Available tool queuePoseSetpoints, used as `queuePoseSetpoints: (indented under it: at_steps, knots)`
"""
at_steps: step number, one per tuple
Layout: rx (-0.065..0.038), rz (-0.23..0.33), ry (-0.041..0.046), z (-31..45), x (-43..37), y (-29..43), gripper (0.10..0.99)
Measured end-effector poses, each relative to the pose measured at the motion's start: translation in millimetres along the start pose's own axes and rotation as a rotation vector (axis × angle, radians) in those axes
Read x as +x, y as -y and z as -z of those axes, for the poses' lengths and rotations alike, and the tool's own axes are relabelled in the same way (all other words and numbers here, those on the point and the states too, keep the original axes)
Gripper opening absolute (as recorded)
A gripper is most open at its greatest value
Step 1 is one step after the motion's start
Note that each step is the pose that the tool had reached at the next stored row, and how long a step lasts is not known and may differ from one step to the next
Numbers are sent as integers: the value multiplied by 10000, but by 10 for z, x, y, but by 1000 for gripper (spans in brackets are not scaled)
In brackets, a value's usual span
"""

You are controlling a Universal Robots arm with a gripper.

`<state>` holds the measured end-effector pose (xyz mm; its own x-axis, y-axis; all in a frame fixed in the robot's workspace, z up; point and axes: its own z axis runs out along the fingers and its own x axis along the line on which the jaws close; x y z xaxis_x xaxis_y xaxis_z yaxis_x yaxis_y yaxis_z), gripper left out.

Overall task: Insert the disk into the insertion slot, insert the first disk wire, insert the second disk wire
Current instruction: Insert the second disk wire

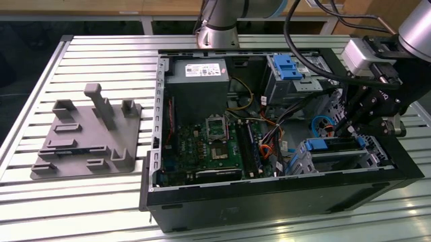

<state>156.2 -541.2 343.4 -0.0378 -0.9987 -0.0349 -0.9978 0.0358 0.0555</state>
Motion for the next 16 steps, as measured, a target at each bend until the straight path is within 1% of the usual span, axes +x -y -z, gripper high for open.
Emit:
queuePoseSetpoints:
  at_steps: [16]
  knots:
    - [0,0,-3,-18,31,13,161]
